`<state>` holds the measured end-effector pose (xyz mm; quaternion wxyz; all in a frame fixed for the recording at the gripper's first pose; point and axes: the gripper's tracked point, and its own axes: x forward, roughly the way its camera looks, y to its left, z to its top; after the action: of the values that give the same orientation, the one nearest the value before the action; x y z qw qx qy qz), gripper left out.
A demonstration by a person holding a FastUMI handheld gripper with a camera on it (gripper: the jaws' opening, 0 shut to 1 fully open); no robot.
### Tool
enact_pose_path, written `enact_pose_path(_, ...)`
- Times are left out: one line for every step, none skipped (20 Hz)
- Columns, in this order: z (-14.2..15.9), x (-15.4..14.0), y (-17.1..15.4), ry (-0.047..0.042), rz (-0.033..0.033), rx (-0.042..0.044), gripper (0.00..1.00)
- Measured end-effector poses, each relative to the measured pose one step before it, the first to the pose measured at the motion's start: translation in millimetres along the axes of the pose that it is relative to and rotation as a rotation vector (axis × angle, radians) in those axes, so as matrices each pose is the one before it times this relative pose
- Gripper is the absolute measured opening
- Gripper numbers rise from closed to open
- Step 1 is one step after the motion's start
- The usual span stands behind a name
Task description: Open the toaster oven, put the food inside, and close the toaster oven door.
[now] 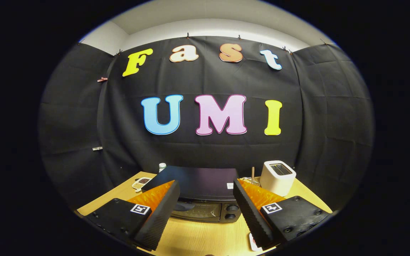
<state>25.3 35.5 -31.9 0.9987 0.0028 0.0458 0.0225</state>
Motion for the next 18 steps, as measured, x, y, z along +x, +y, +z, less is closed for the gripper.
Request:
enact_pose_path(-3.36,4.39,4.19,0.00540,0.00370,0.00502,0.98)
enact_pose_path(-3.42,5.67,5.06,0.00818,0.00125,0.00488,0.98)
enact_pose_path(-5.34,6.33,4.05,0.01032,0.00109,0.00399,0.98)
enact_pose_path(-4.29,6.68,4.24,0.01005,-0.00115,0.00350,0.98)
enact_pose_path(-4.61,7.97,5.38,0.00670,0.00070,0.00360,0.98)
enact_pose_path(-4.78,8.59,4.77,0.00701,-0.00160,0.00259,0.98)
enact_pose_path(-5.66,8.46,5.72,0.01105,0.00003,0.00040,0.98)
enact_pose_path(-7.51,8.62,5.07,0.01668,-0.00089,-0.00267,0.98)
enact_pose_path(-7.02,8.65,4.71,0.01578,-0.00117,-0.00398,0.98)
enact_pose_path(-5.69,7.90,4.03,0.01183,-0.00356,-0.00502,0.98)
enact_pose_path(-6.97,6.00,3.37,0.01571,-0.00561,-0.00318,0.99)
enact_pose_path(-5.86,6.51,3.67,0.01269,-0.00317,0.00067,0.99)
enact_pose_path(-6.06,6.19,3.06,0.01349,-0.00530,0.00248,0.98)
enact_pose_path(-5.38,5.56,3.30,0.01489,-0.00526,0.00383,0.99)
enact_pose_path(-7.50,5.60,2.82,0.01260,-0.00485,0.00080,0.99)
enact_pose_path(-7.88,5.47,2.46,0.01747,-0.00718,-0.00385,0.99)
enact_pose_path(-8.30,4.70,1.75,0.01793,-0.00558,-0.00334,0.99)
enact_pose_path(-7.44,5.00,2.66,0.01463,-0.00276,0.00041,0.99)
